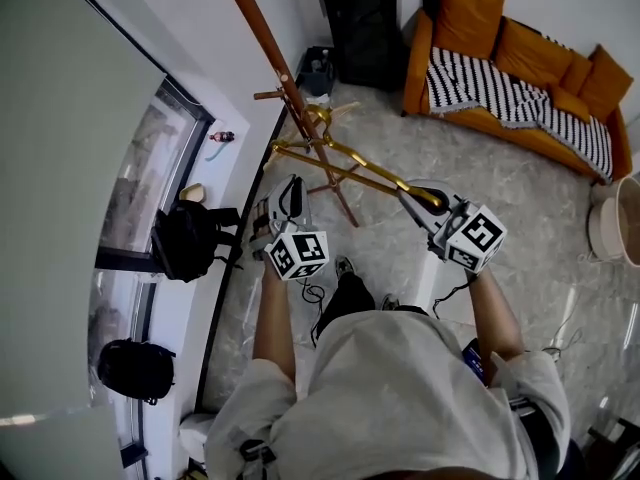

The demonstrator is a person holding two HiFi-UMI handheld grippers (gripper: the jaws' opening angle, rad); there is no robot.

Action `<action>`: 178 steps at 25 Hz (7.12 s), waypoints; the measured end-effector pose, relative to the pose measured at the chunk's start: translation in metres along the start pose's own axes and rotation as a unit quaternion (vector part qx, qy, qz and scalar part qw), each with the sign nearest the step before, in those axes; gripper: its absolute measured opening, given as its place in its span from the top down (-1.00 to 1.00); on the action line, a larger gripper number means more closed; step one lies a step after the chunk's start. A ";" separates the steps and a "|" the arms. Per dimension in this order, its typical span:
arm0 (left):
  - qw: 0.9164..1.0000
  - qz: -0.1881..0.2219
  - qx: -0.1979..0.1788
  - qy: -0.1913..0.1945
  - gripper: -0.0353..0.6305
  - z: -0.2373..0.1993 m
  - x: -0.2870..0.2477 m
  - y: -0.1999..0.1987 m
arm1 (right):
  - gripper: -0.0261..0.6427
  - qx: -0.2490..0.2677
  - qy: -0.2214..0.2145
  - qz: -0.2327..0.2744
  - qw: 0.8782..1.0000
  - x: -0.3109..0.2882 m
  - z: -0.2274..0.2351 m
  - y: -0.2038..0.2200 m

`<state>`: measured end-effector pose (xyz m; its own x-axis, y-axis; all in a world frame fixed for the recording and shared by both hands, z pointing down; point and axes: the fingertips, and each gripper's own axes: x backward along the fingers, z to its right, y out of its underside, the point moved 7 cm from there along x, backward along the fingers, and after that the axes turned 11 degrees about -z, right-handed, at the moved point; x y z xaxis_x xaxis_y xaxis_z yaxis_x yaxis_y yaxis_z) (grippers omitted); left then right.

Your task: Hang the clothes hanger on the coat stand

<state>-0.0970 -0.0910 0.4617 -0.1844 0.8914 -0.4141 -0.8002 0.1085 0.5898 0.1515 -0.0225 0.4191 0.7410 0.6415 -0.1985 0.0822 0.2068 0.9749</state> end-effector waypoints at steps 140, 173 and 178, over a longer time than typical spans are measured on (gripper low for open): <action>0.987 0.001 -0.160 0.020 -0.13 -0.063 -0.200 0.043 | 0.11 0.569 0.275 -0.348 0.693 -0.278 0.175 0.033; 0.981 -0.050 -0.181 -0.045 -0.15 -0.063 -0.203 0.052 | 0.09 0.558 0.217 -0.310 0.739 -0.288 0.178 0.043; 0.982 -0.046 -0.178 -0.047 -0.19 -0.064 -0.199 0.055 | 0.05 0.549 0.215 -0.306 0.748 -0.284 0.172 0.043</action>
<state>-0.1406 -0.2908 0.5323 -0.0615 0.9234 -0.3788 -0.9627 0.0454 0.2669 0.0590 -0.3230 0.5350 0.0781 0.9017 -0.4253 0.9904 -0.0215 0.1362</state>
